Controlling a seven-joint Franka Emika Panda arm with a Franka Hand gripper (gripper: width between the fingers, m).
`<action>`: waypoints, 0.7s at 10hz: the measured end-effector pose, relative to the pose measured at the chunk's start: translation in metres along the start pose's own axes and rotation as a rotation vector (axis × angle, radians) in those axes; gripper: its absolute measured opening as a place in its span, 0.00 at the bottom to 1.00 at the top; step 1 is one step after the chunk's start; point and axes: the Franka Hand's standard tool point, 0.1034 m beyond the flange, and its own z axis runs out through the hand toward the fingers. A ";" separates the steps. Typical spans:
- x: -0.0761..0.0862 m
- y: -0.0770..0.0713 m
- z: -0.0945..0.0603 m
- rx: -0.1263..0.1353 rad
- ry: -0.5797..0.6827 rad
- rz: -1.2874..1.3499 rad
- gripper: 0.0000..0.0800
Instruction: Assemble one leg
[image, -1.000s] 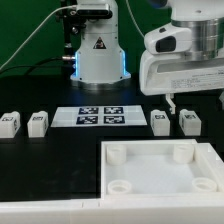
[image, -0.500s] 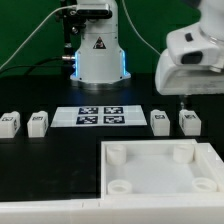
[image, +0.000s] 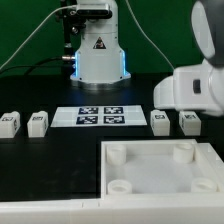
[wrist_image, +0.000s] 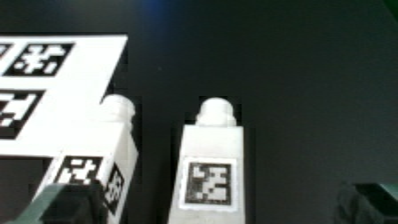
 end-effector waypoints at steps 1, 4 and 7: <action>0.009 -0.003 -0.007 0.012 0.052 -0.001 0.81; 0.010 -0.012 0.021 -0.003 0.067 0.007 0.81; 0.016 -0.014 0.022 0.004 0.140 0.003 0.81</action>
Offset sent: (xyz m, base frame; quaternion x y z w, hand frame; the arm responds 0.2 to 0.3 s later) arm -0.0340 0.0062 -0.0174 -0.0170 0.0380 0.0057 0.9991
